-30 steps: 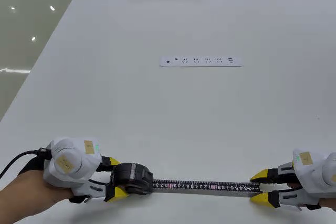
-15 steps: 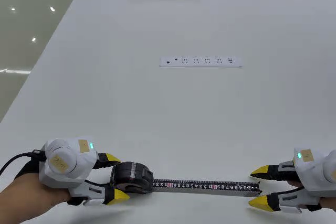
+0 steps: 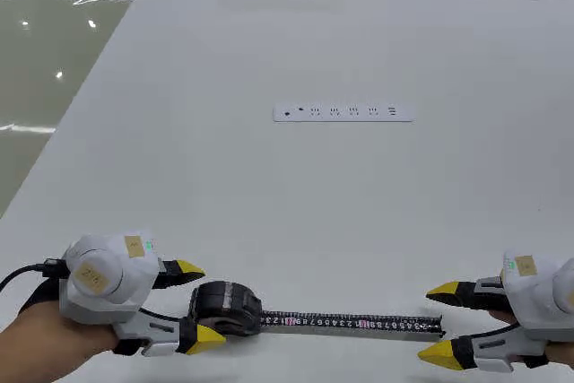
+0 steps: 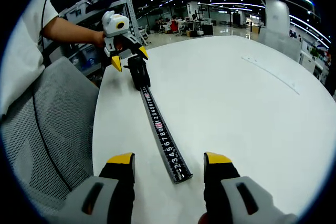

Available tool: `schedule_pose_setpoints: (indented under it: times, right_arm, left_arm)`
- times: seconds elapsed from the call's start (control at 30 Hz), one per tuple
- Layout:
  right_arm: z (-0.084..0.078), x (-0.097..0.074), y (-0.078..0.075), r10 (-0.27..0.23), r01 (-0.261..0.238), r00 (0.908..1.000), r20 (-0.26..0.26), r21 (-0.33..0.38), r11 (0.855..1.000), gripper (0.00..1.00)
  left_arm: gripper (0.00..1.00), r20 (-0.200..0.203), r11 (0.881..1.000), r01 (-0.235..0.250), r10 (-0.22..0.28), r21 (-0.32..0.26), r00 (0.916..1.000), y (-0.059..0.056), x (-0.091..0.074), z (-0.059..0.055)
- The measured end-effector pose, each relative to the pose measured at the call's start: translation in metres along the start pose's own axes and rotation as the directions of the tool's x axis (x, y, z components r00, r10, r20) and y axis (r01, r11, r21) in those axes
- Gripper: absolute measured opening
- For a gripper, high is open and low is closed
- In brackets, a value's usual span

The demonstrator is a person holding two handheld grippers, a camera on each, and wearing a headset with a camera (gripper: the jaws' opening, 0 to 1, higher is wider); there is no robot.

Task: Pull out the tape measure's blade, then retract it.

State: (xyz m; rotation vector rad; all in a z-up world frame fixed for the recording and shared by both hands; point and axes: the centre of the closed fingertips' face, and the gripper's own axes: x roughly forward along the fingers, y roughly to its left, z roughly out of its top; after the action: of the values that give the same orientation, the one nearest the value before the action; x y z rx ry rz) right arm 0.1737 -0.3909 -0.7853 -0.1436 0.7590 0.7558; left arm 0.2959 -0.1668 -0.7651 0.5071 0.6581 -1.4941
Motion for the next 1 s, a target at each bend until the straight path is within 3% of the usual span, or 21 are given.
schedule_pose_setpoints:
  times: [0.3, 0.43, 0.57, 0.6, 0.67, 1.0]
  right_arm:
    - [0.006, -0.007, 0.002, -0.020, 0.020, 0.9998, 0.007, -0.014, 1.000, 0.59]
    - [0.011, -0.010, 0.004, -0.032, 0.032, 0.9993, 0.017, 0.000, 0.999, 0.62]
    - [0.013, -0.014, 0.006, -0.041, 0.041, 0.9988, 0.024, 0.001, 0.999, 0.64]
    - [0.014, -0.014, 0.006, -0.045, 0.044, 0.9986, 0.028, 0.004, 0.999, 0.64]
    - [0.013, -0.016, 0.006, -0.051, 0.051, 0.9982, 0.032, 0.008, 0.999, 0.64]
    - [0.012, -0.022, 0.012, -0.066, 0.065, 0.9974, 0.029, 0.017, 0.998, 0.67]
  left_arm:
    - [0.67, 0.036, 0.999, -0.042, 0.043, -0.033, 0.9984, 0.000, -0.010, 0.005]
    - [0.70, 0.072, 0.997, -0.060, 0.064, -0.058, 0.9954, -0.001, -0.016, 0.011]
    - [0.71, 0.105, 0.994, -0.067, 0.076, -0.087, 0.9916, -0.004, -0.022, 0.016]
    - [0.71, 0.107, 0.993, -0.088, 0.096, -0.082, 0.9896, -0.002, -0.024, 0.017]
    - [0.71, 0.127, 0.991, -0.076, 0.090, -0.110, 0.9879, -0.005, -0.027, 0.019]
    - [0.72, 0.146, 0.987, -0.097, 0.116, -0.131, 0.9825, -0.009, -0.039, 0.019]
